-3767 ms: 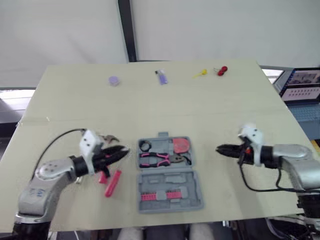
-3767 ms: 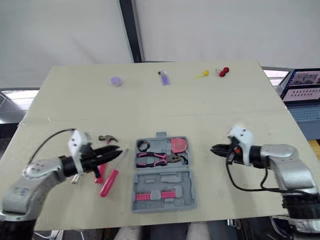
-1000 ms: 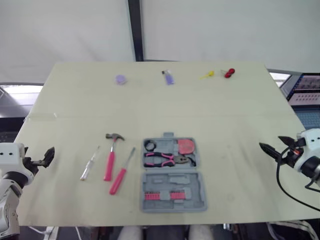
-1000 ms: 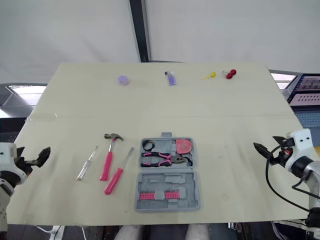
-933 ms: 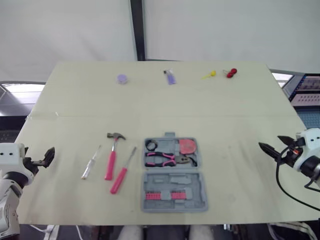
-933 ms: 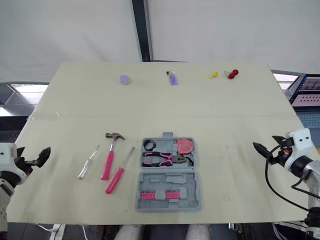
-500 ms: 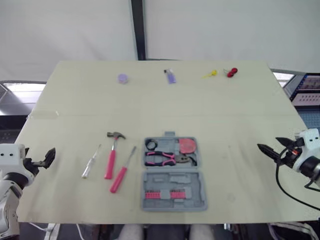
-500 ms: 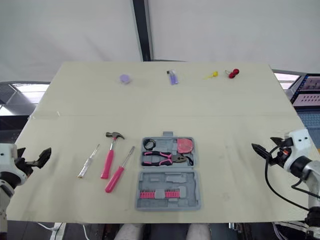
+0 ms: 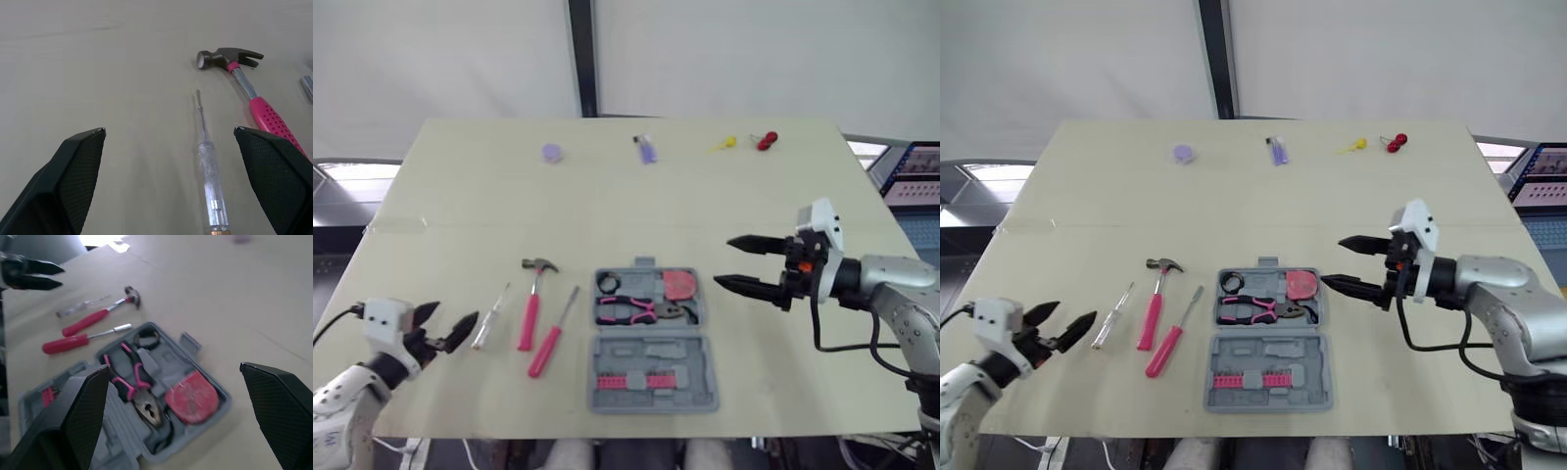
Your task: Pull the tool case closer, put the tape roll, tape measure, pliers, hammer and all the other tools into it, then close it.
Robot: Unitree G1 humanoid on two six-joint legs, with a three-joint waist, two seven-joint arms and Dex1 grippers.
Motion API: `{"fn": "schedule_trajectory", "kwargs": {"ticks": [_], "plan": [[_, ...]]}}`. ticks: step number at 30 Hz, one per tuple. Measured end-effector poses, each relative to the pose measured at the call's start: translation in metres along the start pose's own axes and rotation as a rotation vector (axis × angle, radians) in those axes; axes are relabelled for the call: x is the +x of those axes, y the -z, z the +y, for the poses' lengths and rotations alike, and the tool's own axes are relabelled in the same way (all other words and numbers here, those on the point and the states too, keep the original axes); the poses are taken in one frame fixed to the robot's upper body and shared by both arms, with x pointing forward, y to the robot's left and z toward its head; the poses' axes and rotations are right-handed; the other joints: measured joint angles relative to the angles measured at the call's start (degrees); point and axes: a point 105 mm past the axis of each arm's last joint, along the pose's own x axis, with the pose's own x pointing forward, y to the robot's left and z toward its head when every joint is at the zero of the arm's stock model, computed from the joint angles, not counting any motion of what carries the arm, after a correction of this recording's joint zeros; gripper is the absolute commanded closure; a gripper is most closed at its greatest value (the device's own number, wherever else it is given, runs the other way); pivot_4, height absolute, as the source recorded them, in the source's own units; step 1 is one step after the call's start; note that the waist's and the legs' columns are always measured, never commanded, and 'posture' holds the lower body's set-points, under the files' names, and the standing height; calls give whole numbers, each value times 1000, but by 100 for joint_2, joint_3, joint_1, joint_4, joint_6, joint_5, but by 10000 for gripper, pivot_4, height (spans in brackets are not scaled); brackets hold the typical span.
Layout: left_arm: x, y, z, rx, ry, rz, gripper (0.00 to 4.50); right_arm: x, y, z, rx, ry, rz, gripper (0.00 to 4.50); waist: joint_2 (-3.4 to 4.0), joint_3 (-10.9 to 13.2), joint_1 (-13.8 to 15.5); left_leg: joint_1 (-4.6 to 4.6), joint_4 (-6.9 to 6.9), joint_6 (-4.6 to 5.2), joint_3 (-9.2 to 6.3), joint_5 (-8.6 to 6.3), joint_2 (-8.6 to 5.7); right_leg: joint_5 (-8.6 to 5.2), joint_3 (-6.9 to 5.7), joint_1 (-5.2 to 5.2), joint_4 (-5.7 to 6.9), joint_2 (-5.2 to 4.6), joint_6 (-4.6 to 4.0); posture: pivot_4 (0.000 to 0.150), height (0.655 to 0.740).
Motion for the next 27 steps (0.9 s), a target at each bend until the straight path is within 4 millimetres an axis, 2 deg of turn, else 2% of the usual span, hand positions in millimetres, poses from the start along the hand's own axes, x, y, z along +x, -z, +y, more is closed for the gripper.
{"fn": "schedule_trajectory", "kwargs": {"ticks": [3, 7, 10, 16, 27], "plan": [[4, 3, -6, 14, -2, -14, 0, 11, -13, 15, -35, -81, -16, 386, -14, -3, 44, -11, 0, 0, 7, 0, 0, 0, 6, -24, 11, 0, -1, 1500, 7400], [5, 14, -1, 46, -33, 2, 0, 18, -11, 21, -35, -127, 1, 386, -15, -4, 82, -15, -2, 1, 20, -2, -2, 0, 15, -34, 11, 0, -1, 1500, 7400], [10, 19, -10, 64, -12, 0, 0, 22, -13, 25, -53, -170, 14, 386, -17, -3, 81, -15, 1, 3, 25, -3, -2, 0, 23, -37, 12, 0, 0, 1500, 7400], [19, 37, -22, 76, 16, 20, 0, 24, -9, 35, -65, -247, 40, 386, -18, -2, 70, -9, 13, 3, 35, -3, -1, 1, 38, -40, 29, 0, -1, 1500, 7400], [27, 40, -23, 94, 2, -13, 0, 23, -17, 37, -131, -269, 53, 386, -19, -3, 77, -6, 13, 3, 39, -3, 0, 1, 44, -43, 34, 0, -1, 1500, 7400]]}}
